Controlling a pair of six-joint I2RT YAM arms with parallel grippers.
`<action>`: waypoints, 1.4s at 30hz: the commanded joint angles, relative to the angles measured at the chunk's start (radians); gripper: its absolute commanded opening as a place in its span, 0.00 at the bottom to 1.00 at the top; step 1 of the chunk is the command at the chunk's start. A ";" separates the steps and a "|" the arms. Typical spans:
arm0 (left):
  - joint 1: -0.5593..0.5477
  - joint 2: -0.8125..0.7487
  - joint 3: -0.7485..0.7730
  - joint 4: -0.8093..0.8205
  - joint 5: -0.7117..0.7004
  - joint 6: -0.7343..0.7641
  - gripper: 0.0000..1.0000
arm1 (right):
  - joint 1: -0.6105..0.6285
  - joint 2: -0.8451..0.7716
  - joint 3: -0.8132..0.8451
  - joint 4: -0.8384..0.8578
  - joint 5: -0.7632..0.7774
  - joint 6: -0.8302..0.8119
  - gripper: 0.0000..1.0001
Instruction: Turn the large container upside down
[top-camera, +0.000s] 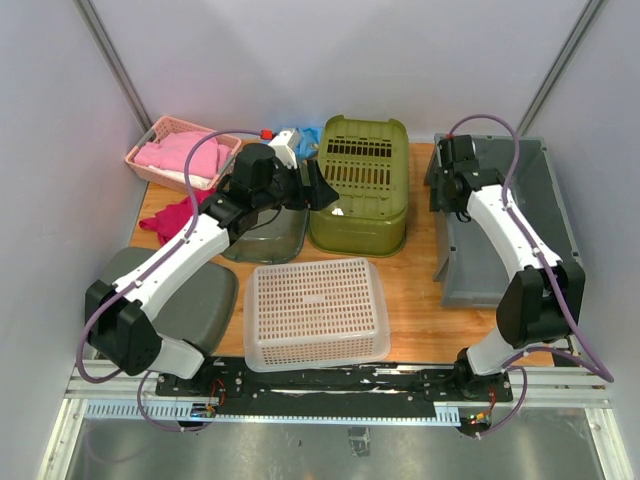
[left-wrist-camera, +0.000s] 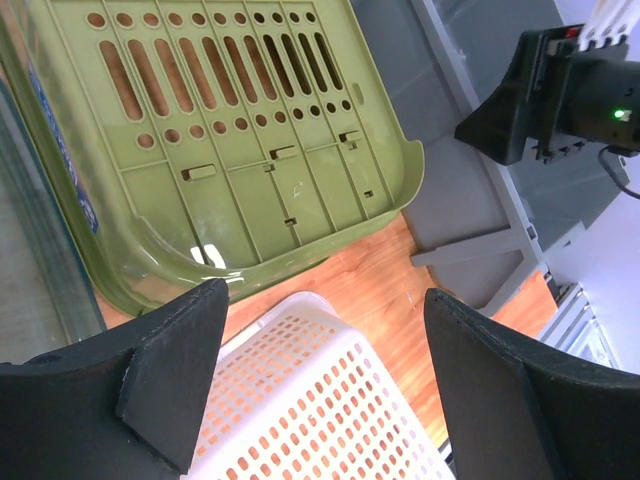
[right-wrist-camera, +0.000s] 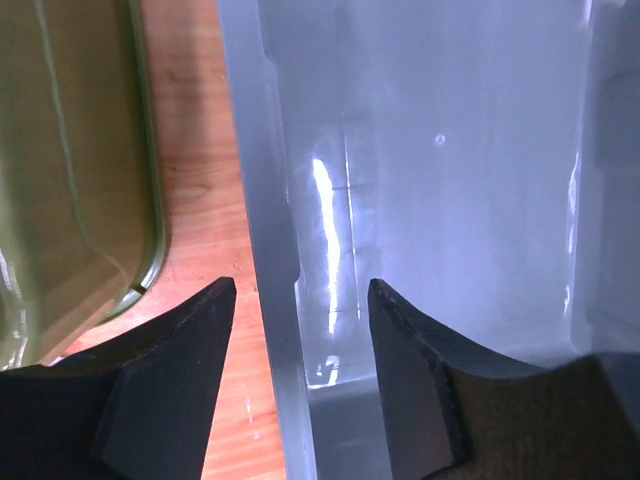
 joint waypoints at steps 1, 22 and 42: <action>-0.004 -0.037 -0.019 0.034 0.035 0.000 0.84 | -0.006 -0.001 -0.033 -0.042 0.031 -0.004 0.51; -0.037 -0.024 0.033 0.064 0.231 0.010 0.84 | -0.303 -0.414 0.019 -0.077 -0.592 0.179 0.01; -0.093 0.025 0.012 0.136 0.328 -0.015 0.84 | -0.556 -0.471 -0.342 0.771 -1.180 0.875 0.01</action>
